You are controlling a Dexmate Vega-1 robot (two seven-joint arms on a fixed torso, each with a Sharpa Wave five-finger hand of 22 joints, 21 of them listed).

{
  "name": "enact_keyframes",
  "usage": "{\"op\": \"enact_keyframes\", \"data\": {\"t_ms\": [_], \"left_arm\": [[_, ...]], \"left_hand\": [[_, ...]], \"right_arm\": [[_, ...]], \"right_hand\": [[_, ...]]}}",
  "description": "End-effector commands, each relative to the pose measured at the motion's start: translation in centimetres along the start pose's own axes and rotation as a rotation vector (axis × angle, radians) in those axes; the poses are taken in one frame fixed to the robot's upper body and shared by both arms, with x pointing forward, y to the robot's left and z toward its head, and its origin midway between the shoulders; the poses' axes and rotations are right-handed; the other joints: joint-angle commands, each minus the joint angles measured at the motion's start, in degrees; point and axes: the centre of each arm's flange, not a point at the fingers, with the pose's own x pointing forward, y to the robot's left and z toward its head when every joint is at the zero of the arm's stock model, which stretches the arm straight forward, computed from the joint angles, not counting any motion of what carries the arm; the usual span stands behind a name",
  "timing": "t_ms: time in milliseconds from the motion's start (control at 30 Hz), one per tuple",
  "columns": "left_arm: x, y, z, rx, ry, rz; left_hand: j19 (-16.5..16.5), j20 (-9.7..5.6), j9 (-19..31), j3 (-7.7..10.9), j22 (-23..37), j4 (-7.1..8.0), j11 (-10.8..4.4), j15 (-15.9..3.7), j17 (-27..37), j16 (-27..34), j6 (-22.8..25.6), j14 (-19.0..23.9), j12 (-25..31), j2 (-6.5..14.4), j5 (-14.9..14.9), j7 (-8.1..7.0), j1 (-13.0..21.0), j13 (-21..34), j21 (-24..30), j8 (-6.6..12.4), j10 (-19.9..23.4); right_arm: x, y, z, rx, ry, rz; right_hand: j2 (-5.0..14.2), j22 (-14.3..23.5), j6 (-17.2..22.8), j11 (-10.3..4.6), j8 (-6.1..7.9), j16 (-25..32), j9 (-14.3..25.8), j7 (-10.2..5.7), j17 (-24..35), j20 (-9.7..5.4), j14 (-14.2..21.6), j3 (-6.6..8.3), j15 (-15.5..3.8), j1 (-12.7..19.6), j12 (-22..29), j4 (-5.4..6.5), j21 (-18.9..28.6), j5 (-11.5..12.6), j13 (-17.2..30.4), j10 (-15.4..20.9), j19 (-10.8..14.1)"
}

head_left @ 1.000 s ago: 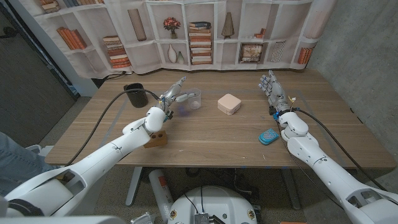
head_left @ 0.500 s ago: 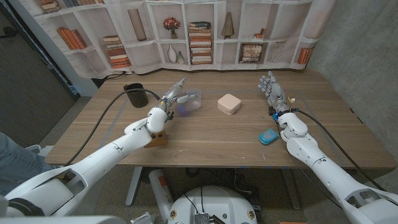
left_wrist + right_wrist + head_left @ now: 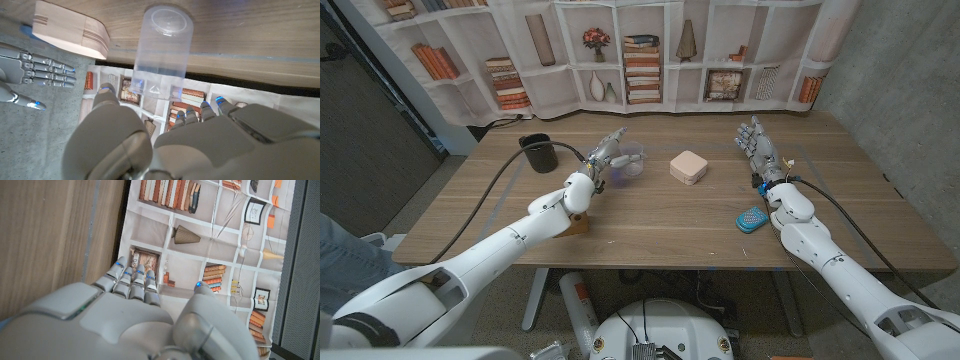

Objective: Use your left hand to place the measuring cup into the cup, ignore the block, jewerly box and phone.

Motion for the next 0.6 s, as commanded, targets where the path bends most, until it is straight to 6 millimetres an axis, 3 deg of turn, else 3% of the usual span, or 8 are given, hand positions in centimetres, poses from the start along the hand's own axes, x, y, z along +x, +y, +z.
{"op": "enact_keyframes", "data": {"t_ms": [33,600], "left_arm": [[0.2,-0.7,0.2,0.018,-0.002,-0.012],[1.3,-1.9,0.7,0.027,-0.011,-0.025]], "left_hand": [[-0.75,0.32,0.34,-0.55,0.14,0.02,-0.3,0.47,0.11,-0.16,-4.0,-0.03,0.03,-0.4,0.33,0.41,-0.37,0.14,0.12,0.24,-0.54],[0.06,0.74,0.34,-0.92,0.15,-0.04,-0.68,-0.46,0.07,0.14,-3.33,0.49,0.38,-0.17,0.46,0.34,-0.14,0.14,0.51,0.65,-0.1]], "right_arm": [[-0.2,-0.5,0.0,0.003,-0.001,-0.007],[-0.1,-0.9,-0.1,0.01,0.003,-0.011]], "right_hand": [[0.22,0.32,0.51,0.05,-0.18,-0.23,0.31,-0.06,0.2,-0.62,0.45,0.22,-0.16,0.43,0.11,-0.23,-0.14,-0.05,0.19,0.45,0.39],[0.35,0.34,0.62,0.12,-0.18,-0.26,0.31,-0.16,0.2,-0.56,0.5,0.19,-0.14,0.46,0.12,-0.35,-0.49,-0.12,0.21,0.6,0.53]]}}
